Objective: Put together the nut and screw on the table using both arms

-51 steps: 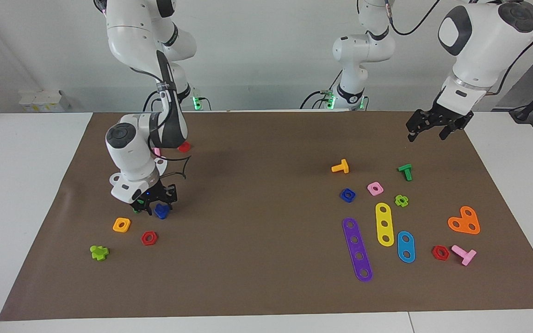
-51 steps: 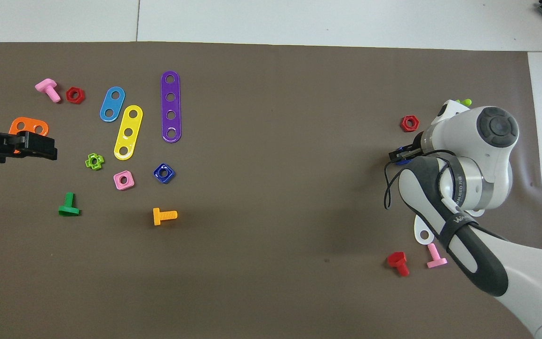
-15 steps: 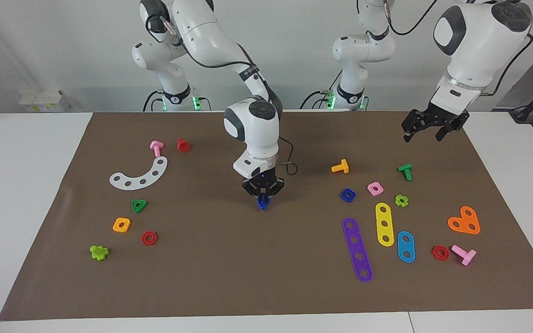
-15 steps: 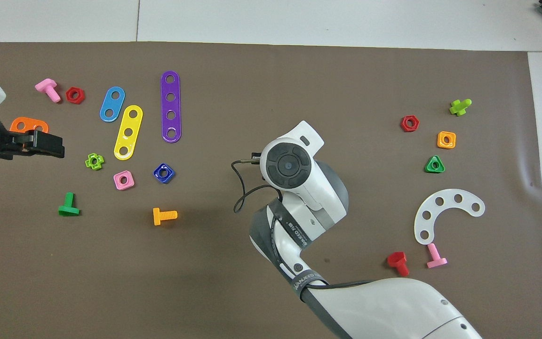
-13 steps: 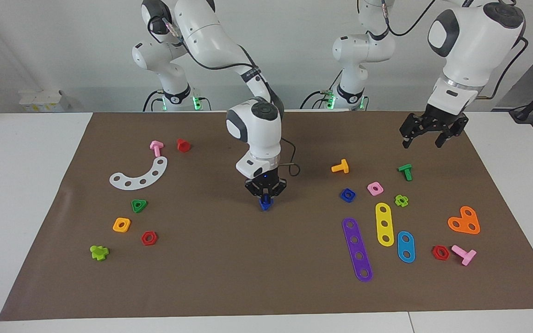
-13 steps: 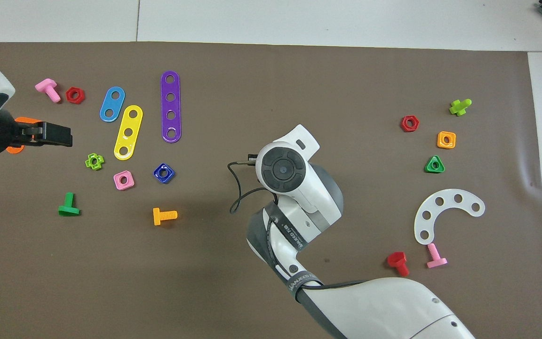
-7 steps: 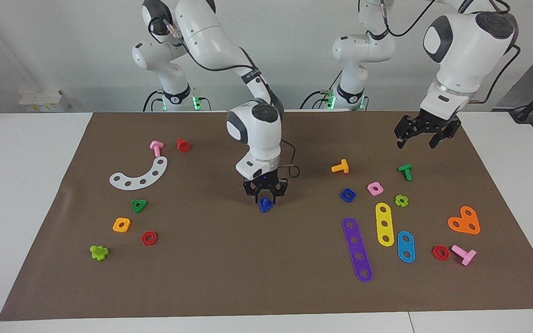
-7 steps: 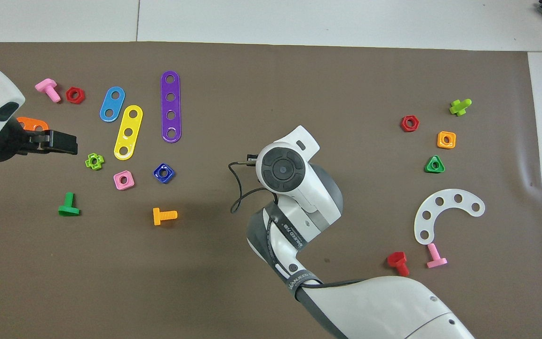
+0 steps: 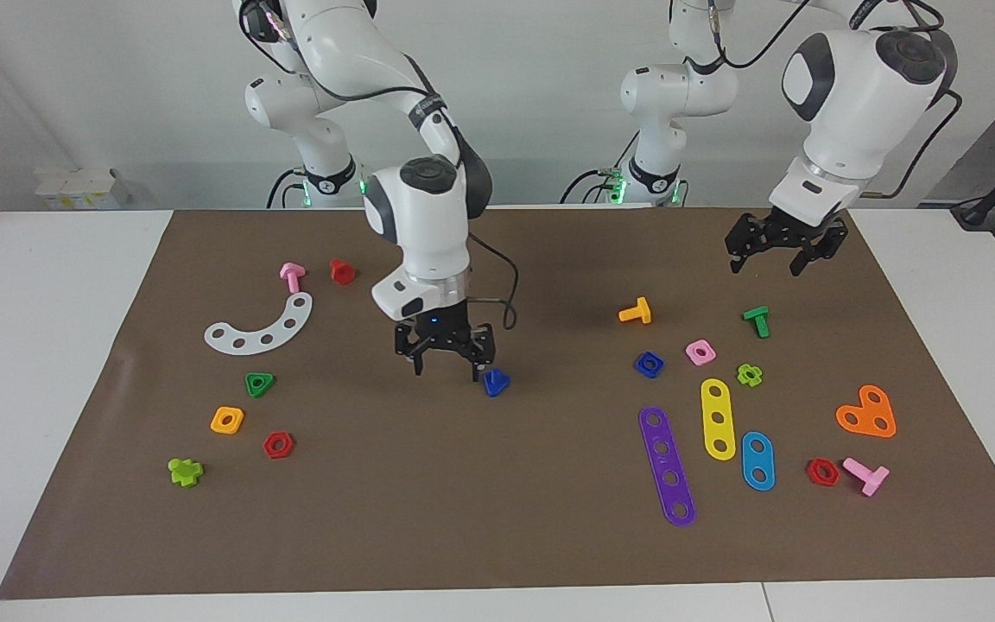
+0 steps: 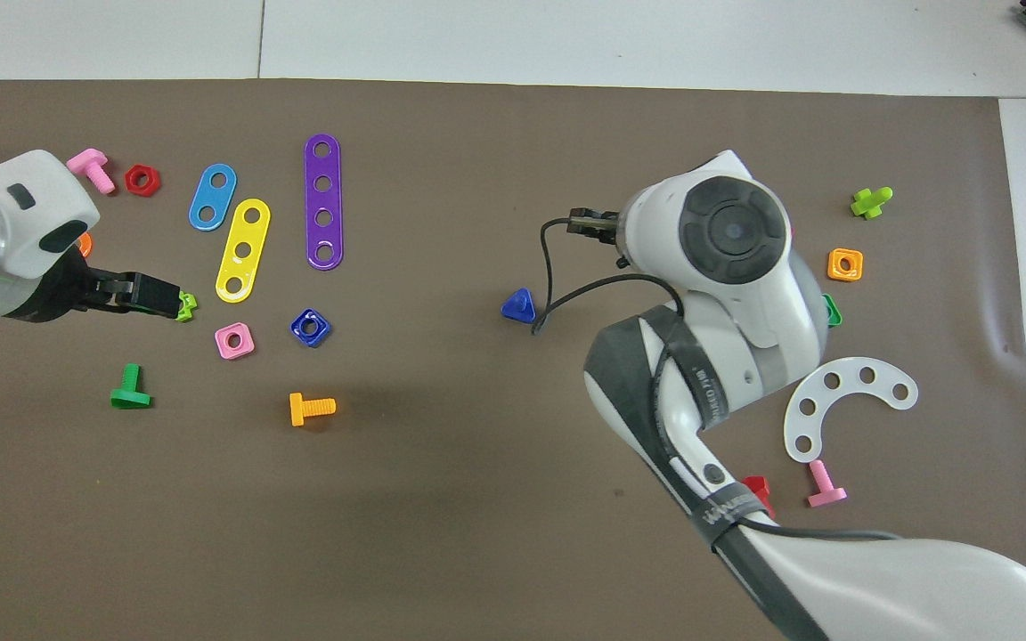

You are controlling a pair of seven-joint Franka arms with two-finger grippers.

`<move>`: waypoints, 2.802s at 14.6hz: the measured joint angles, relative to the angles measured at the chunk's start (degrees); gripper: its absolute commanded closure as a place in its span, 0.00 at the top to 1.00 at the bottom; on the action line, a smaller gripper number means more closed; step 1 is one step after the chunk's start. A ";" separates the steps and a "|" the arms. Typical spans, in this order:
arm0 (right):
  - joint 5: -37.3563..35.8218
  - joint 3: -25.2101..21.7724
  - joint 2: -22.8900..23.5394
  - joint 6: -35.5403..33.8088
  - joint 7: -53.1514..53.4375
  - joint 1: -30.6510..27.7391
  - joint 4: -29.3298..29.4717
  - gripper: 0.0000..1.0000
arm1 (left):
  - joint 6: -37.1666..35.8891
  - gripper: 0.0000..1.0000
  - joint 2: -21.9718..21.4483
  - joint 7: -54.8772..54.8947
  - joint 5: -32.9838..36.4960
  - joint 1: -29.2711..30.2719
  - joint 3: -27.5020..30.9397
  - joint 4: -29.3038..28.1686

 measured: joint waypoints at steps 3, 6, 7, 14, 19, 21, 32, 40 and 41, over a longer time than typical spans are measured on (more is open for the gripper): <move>0.05 -0.01 -4.01 -7.02 -8.35 -5.92 -0.03 1.00 | 5.81 0.98 5.61 0.00 -1.32 -1.94 -0.12 0.09; 1.43 0.00 -7.91 -15.24 -17.44 -11.44 -0.78 1.00 | 11.87 0.94 10.84 0.16 -1.41 -4.63 -0.24 0.05; 1.78 -0.01 -9.40 -17.67 -20.78 -13.54 -1.81 1.00 | 13.65 0.93 12.56 1.21 -1.41 -5.65 -0.27 0.02; 2.06 -0.03 -19.02 -24.71 -35.93 -24.62 -8.65 1.00 | 20.45 0.88 16.96 17.48 -1.42 -8.91 -0.33 -4.19; 2.11 0.08 -22.18 -34.02 -38.35 -26.27 -4.54 1.00 | 22.20 0.88 16.94 23.50 -1.42 -9.89 -0.25 -8.22; 2.67 0.24 -22.13 -38.28 -38.35 -26.26 -0.32 1.00 | 22.49 0.89 16.94 25.89 -1.42 -9.89 -0.19 -8.88; 4.71 0.83 -18.96 -42.80 -38.18 -25.85 5.48 1.00 | 25.42 0.89 16.89 30.44 -1.09 -10.45 -0.13 -12.45; 4.72 1.01 -18.96 -42.50 -39.31 -25.53 6.26 1.00 | 27.11 0.83 16.73 30.83 0.43 -11.21 -0.13 -14.15; 4.72 1.01 -18.96 -42.50 -39.32 -25.41 6.26 1.00 | 27.16 0.82 16.67 30.84 0.45 -11.21 -0.13 -14.24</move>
